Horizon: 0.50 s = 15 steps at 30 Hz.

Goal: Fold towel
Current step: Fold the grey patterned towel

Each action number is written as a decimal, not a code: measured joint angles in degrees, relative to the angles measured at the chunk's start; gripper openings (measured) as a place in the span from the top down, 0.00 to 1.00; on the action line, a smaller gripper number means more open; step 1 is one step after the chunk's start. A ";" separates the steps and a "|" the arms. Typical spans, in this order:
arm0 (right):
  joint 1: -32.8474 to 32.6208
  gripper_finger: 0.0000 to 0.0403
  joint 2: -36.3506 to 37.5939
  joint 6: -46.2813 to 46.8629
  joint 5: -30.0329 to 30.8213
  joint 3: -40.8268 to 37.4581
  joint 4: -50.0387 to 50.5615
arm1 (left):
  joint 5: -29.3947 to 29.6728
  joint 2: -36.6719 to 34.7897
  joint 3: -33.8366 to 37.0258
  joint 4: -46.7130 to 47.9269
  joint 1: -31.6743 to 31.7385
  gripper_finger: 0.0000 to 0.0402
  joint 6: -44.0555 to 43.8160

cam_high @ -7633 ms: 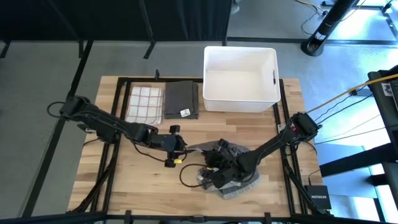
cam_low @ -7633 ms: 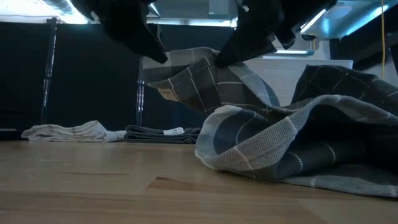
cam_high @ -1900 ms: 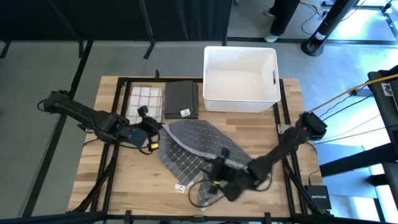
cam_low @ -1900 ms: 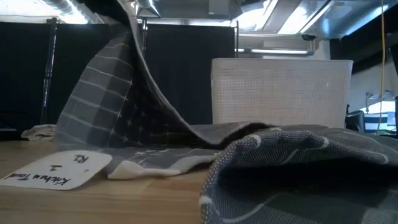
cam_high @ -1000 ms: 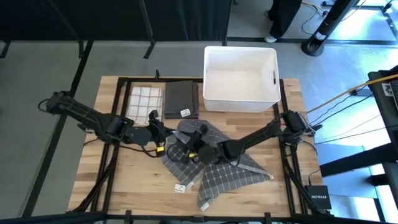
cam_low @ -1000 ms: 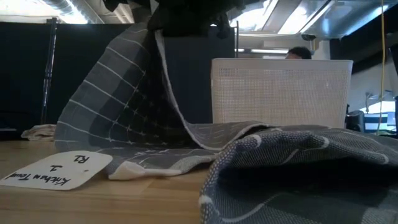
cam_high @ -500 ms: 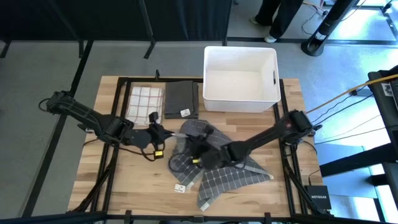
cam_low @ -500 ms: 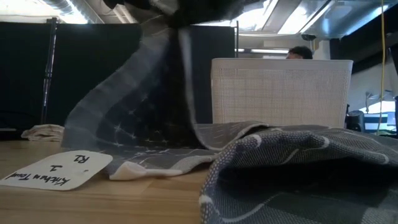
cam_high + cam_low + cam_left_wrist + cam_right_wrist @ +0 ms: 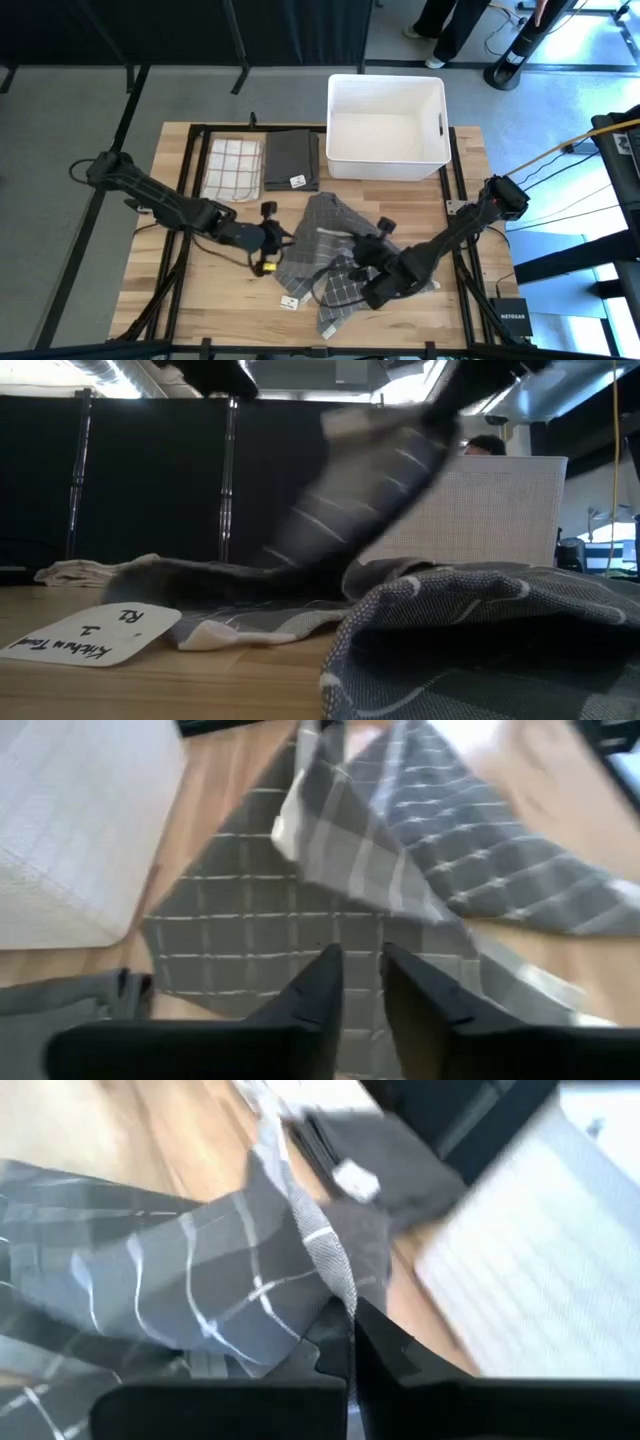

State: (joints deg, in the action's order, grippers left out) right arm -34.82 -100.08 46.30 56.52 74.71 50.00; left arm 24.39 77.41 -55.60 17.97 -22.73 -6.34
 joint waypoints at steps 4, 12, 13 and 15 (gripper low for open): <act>-2.62 0.99 -0.10 12.05 -3.60 -2.80 7.45 | 0.35 2.42 -0.08 0.27 1.78 0.69 -2.51; -7.26 0.99 -0.15 26.54 -5.70 -13.31 1.81 | -6.17 8.46 -0.09 4.91 -0.21 0.54 -19.72; -7.34 0.99 -0.15 26.93 -5.33 -14.98 -0.45 | -6.55 9.72 -0.09 4.35 -1.11 0.54 -21.31; -7.34 0.98 -0.15 26.85 -4.29 -17.82 -4.81 | -7.81 12.68 -0.09 2.69 -3.00 0.55 -24.14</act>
State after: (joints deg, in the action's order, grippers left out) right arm -42.16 -100.22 73.15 52.22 56.89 45.19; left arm 16.59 90.09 -55.68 20.66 -25.73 -30.48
